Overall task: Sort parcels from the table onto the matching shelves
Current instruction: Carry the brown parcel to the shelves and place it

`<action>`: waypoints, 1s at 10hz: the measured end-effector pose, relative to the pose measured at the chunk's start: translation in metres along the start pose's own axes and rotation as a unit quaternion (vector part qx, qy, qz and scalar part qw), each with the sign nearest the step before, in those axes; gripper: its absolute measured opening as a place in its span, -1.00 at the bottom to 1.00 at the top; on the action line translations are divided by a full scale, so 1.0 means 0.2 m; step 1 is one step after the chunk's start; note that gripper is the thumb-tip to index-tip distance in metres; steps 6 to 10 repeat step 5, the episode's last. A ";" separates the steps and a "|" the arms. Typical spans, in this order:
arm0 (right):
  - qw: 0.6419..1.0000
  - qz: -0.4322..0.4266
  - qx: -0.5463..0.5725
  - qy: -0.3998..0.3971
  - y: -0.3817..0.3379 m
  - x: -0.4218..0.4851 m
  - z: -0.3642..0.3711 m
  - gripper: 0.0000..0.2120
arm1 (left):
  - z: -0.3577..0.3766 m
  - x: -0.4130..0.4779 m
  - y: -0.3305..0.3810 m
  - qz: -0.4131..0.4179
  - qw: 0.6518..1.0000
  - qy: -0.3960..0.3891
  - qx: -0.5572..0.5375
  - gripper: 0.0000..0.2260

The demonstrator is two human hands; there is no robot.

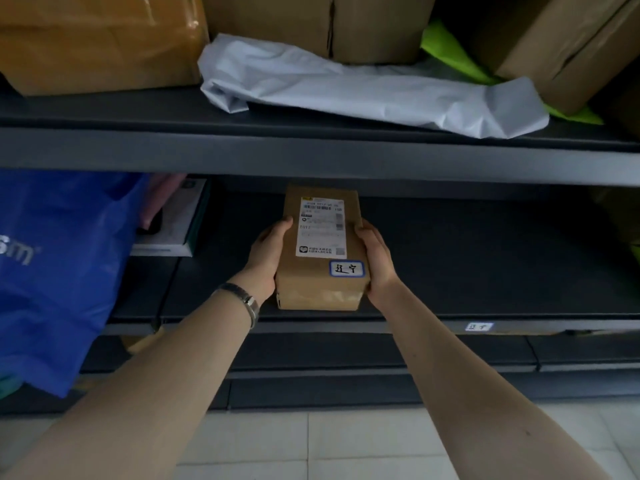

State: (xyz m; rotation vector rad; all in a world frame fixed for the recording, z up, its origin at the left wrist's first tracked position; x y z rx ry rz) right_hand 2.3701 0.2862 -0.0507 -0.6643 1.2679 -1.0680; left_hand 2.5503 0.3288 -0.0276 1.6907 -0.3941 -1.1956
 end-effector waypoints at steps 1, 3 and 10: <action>1.000 -0.003 -0.011 -0.003 0.00 0.05 0.01 -0.59 | -0.01 0.05 -0.02 0.006 1.000 0.009 -0.019 -0.55; 1.000 0.008 0.008 0.005 -0.02 0.09 0.03 -0.57 | 0.03 0.06 -0.01 0.009 0.998 0.016 -0.060 -0.52; 0.997 -0.008 -0.071 0.024 -0.08 0.02 0.03 -0.46 | 0.01 0.04 0.04 0.059 0.988 0.127 -0.058 -0.58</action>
Point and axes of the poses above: each hand's wrist, its own x-axis towards the middle knuckle, its own z-axis out of the palm, y = z × x, the point moved 1 cm from there along x, towards the middle knuckle, and after that the axes turned 10 degrees about y, right-handed, at the moved point
